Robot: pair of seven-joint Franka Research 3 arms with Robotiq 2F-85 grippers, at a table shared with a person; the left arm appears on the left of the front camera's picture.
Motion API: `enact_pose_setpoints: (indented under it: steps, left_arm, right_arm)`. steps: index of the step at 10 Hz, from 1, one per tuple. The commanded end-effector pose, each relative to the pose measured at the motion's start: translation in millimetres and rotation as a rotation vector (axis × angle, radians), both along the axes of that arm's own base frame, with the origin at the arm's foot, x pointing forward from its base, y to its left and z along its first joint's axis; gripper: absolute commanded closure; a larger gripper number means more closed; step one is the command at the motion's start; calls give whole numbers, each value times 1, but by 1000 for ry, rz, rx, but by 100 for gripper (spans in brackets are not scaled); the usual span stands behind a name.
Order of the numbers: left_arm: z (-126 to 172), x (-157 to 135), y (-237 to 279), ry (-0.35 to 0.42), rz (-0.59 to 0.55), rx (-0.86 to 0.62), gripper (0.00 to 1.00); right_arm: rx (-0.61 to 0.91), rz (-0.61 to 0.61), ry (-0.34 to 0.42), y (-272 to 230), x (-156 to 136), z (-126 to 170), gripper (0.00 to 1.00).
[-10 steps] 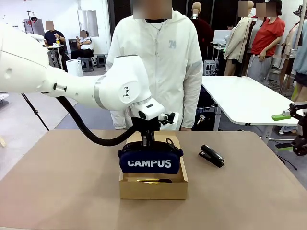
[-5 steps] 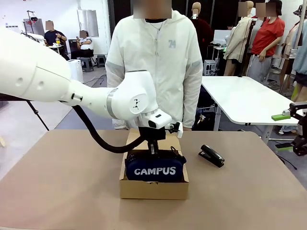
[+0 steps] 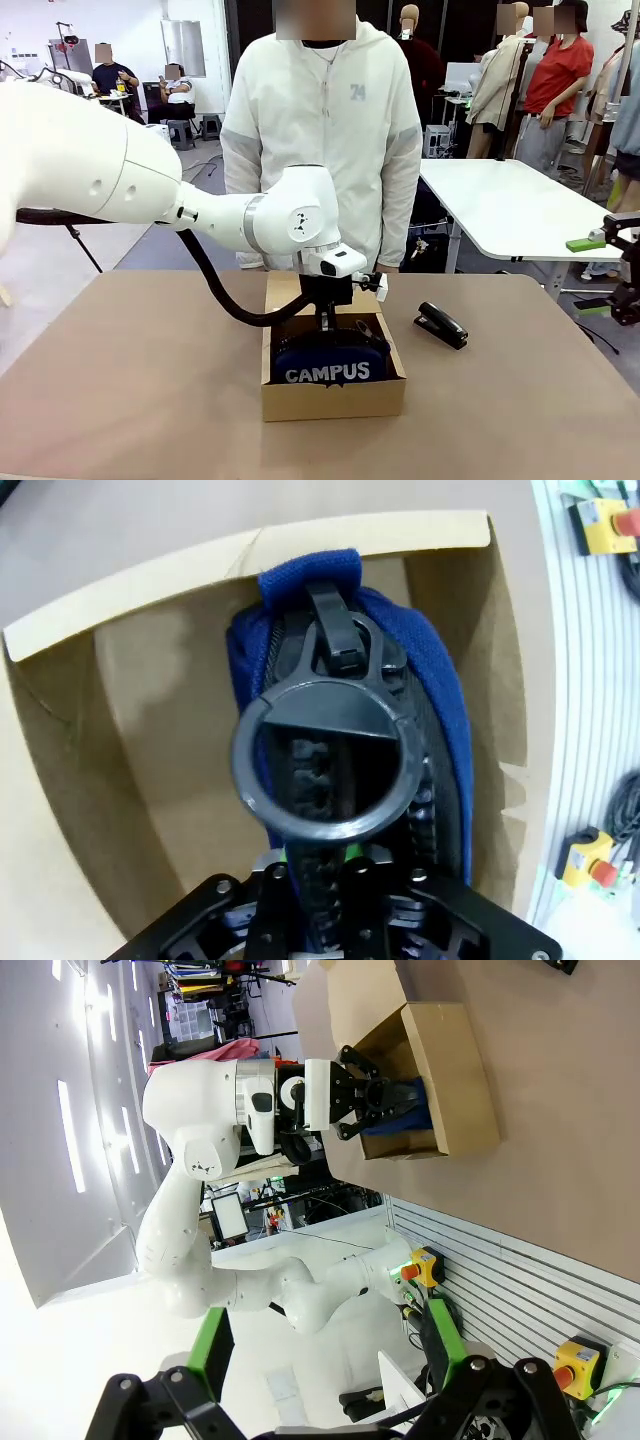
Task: Pack the items into the box.
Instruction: Pick up the item indicated by the person and place it inside the Mailer Box.
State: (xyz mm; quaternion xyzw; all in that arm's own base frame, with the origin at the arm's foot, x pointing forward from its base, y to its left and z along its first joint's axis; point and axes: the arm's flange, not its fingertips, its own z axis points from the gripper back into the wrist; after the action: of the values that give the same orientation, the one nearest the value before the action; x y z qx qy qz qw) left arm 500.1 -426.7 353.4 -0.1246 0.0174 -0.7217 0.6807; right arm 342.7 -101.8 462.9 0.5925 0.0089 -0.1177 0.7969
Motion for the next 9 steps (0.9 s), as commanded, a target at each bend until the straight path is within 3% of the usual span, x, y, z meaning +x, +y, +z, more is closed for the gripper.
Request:
enact_pose_setpoints:
  steps: [1,5,9]
  left_arm:
    - [7,3,-3,-3,-7,21,0]
    - [29,0,16,-48,-9,-10,0]
    - [118,-18,57,-231,11,-47,0]
  right_arm:
    - [-4,9,-12,-2,-1,2,0]
    - [-4,9,-12,-2,-1,2,0]
    - [-4,9,-12,-2,-1,2,0]
